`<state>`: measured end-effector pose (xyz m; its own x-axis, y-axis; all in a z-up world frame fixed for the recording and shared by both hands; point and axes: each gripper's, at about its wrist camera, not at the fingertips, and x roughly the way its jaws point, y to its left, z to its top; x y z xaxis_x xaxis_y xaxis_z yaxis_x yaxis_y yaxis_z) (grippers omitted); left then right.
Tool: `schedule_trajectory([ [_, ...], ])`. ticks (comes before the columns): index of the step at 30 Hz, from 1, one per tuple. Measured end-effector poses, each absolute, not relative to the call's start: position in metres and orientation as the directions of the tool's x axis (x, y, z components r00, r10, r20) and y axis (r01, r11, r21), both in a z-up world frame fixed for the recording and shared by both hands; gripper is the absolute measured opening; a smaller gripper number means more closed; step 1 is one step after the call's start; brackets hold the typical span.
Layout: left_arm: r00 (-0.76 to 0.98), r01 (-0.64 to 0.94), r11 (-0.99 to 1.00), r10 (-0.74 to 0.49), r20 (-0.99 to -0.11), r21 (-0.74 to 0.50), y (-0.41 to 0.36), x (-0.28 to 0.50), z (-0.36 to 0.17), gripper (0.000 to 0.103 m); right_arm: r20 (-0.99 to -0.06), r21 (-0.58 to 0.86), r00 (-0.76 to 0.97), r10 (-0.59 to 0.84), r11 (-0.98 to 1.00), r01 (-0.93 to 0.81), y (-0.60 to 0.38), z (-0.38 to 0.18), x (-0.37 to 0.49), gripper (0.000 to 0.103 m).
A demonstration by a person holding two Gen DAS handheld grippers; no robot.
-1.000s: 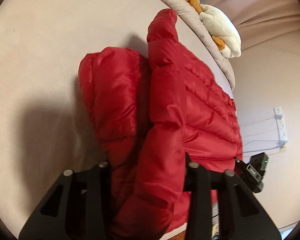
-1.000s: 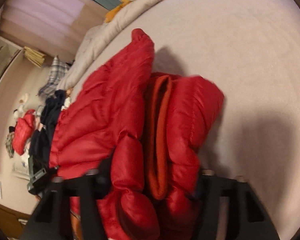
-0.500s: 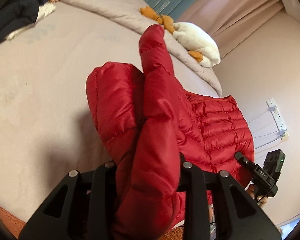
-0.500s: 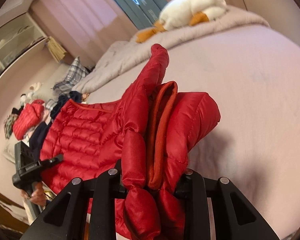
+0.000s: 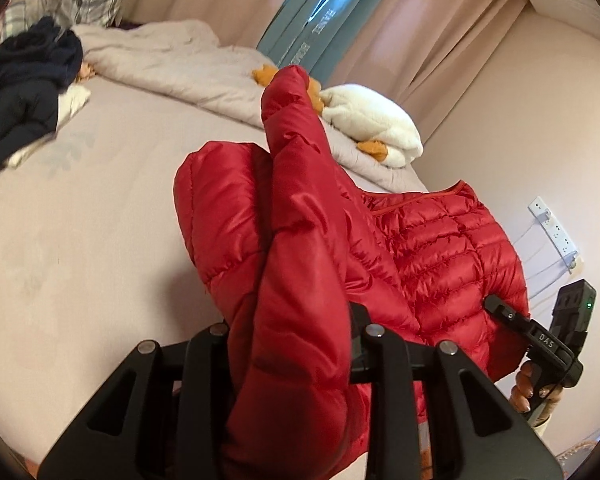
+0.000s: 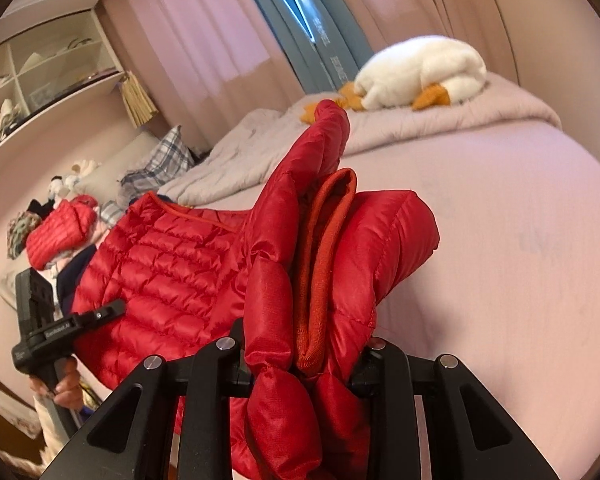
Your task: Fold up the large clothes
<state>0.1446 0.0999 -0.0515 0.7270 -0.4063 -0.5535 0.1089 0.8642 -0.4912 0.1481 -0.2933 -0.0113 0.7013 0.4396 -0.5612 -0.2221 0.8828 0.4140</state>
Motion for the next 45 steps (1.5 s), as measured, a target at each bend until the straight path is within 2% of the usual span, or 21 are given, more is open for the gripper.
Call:
schedule_trajectory([
  [5, 0.756, 0.105, 0.894, -0.357, -0.549, -0.436, 0.094, 0.174, -0.050, 0.030, -0.547, 0.402, 0.722, 0.425, 0.889, -0.219, -0.295, -0.014, 0.165, 0.030],
  [10, 0.741, 0.078, 0.907, -0.331, -0.585, -0.413, 0.089, 0.200, -0.071, 0.030, -0.572, 0.397, 0.711, 0.409, 0.897, -0.197, -0.294, -0.026, 0.193, 0.030],
  [15, 0.674, 0.011, 0.911, -0.311, -0.670, -0.412, 0.092, 0.219, -0.114, 0.029, -0.632, 0.393, 0.671, 0.387, 0.907, -0.152, -0.291, -0.053, 0.216, 0.030],
  [20, 0.611, -0.068, 0.934, -0.239, -0.755, -0.351, 0.095, 0.224, -0.148, 0.031, -0.724, 0.340, 0.620, 0.303, 0.938, -0.062, -0.287, -0.085, 0.227, 0.030],
  [25, 0.570, -0.116, 0.927, -0.231, -0.789, -0.356, 0.103, 0.227, -0.172, 0.040, -0.784, 0.330, 0.567, 0.253, 0.943, 0.035, -0.299, -0.110, 0.227, 0.032],
  [30, 0.566, -0.140, 0.914, -0.243, -0.788, -0.382, 0.103, 0.219, -0.181, 0.048, -0.811, 0.329, 0.535, 0.238, 0.941, 0.080, -0.303, -0.127, 0.219, 0.041],
  [33, 0.559, -0.146, 0.908, -0.252, -0.790, -0.393, 0.106, 0.216, -0.185, 0.054, -0.811, 0.343, 0.532, 0.244, 0.935, 0.093, -0.309, -0.131, 0.216, 0.043],
  [37, 0.550, -0.170, 0.906, -0.238, -0.800, -0.387, 0.107, 0.210, -0.185, 0.063, -0.816, 0.328, 0.531, 0.230, 0.940, 0.097, -0.311, -0.131, 0.213, 0.046],
  [40, 0.555, -0.174, 0.922, -0.198, -0.808, -0.345, 0.105, 0.207, -0.181, 0.072, -0.827, 0.291, 0.530, 0.190, 0.950, 0.113, -0.308, -0.127, 0.213, 0.054],
  [42, 0.562, -0.161, 0.933, -0.181, -0.807, -0.321, 0.105, 0.200, -0.181, 0.073, -0.832, 0.265, 0.529, 0.165, 0.957, 0.118, -0.305, -0.125, 0.211, 0.062],
  [45, 0.566, -0.157, 0.932, -0.187, -0.803, -0.328, 0.111, 0.189, -0.181, 0.073, -0.836, 0.211, 0.535, 0.124, 0.972, 0.104, -0.304, -0.123, 0.203, 0.067],
])
